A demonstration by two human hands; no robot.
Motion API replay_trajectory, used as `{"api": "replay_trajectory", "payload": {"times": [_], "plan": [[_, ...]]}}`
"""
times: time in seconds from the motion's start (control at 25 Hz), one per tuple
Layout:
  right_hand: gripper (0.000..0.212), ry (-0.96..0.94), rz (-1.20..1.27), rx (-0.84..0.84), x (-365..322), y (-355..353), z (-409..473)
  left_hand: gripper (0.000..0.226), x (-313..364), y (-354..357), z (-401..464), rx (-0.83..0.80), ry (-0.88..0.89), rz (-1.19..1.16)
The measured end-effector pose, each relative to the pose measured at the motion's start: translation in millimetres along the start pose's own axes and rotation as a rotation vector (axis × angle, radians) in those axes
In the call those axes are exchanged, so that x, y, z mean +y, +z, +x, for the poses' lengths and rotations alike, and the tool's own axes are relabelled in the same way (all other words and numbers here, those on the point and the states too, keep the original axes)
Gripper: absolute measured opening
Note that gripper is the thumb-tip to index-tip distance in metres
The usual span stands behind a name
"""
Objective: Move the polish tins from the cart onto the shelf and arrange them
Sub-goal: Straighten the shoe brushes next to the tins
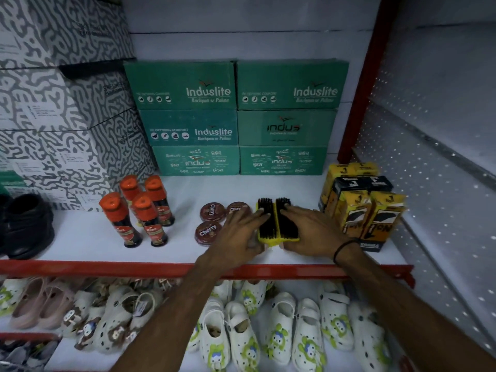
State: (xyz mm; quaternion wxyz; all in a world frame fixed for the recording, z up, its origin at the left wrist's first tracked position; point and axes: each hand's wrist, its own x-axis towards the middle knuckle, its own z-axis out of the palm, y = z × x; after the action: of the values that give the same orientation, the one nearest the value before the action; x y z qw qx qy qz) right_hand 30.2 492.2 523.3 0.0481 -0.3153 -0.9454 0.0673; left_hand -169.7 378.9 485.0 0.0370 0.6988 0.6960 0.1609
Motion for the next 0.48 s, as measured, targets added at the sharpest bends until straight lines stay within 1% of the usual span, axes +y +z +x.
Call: {"api": "replay_trajectory", "payload": {"times": [0.12,0.28,0.48], "plan": [[0.083,0.007,0.01,-0.037,3,9,-8,0.072,4,10,7,-0.01,0.03,0.042],[0.075,0.014,0.058,0.0,8,14,-7,0.072,1,16,14,-0.009,0.029,0.074],[0.074,0.004,0.112,-0.006,12,18,-1,0.073,0,18,18,-0.028,0.028,0.054]]}}
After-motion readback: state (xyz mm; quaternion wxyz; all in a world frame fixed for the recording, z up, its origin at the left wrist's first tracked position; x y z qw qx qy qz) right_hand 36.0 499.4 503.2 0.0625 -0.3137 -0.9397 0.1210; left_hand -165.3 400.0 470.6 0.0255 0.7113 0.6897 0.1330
